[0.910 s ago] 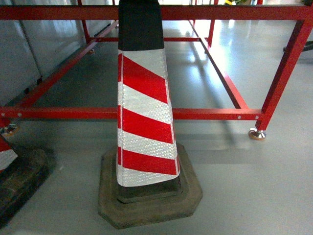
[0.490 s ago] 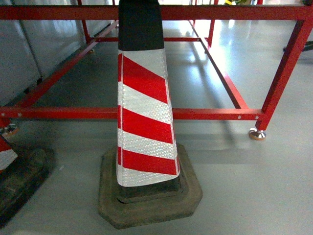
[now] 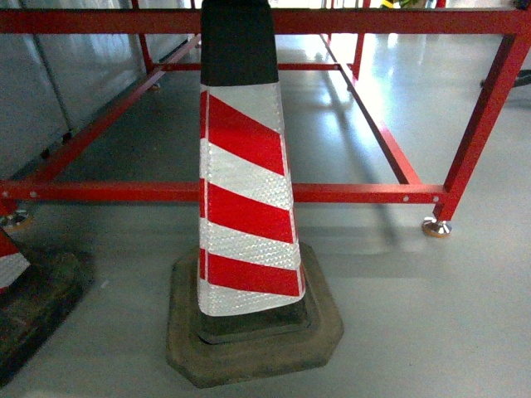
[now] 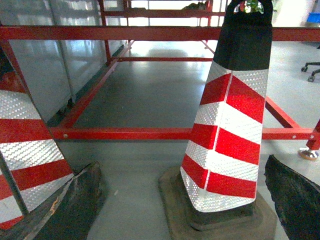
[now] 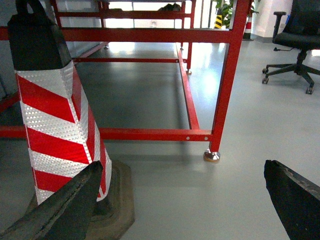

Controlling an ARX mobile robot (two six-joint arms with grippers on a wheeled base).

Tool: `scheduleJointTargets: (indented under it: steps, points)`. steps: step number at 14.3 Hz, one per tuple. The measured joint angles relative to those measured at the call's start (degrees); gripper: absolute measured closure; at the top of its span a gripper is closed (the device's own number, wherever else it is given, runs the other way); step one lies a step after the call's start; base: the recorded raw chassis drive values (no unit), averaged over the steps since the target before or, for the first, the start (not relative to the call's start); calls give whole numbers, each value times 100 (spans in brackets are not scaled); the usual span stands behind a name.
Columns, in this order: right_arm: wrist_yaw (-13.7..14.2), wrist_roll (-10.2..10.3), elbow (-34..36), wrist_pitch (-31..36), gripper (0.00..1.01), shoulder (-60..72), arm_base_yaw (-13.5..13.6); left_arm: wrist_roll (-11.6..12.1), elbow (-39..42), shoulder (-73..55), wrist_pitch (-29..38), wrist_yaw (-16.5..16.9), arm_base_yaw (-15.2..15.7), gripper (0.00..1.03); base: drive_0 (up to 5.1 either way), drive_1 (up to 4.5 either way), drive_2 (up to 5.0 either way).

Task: Pick blue part to blue bin on bottom shelf

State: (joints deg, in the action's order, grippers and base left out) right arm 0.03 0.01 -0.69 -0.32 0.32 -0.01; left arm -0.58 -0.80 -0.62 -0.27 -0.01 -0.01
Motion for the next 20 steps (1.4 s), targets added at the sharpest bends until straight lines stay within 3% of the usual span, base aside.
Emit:
scheduleJointTargets:
  steps: [20]
  points:
    - [2, 11, 0, 0, 3, 0, 0, 59, 0, 0, 0, 7, 0, 5, 0, 0, 0]
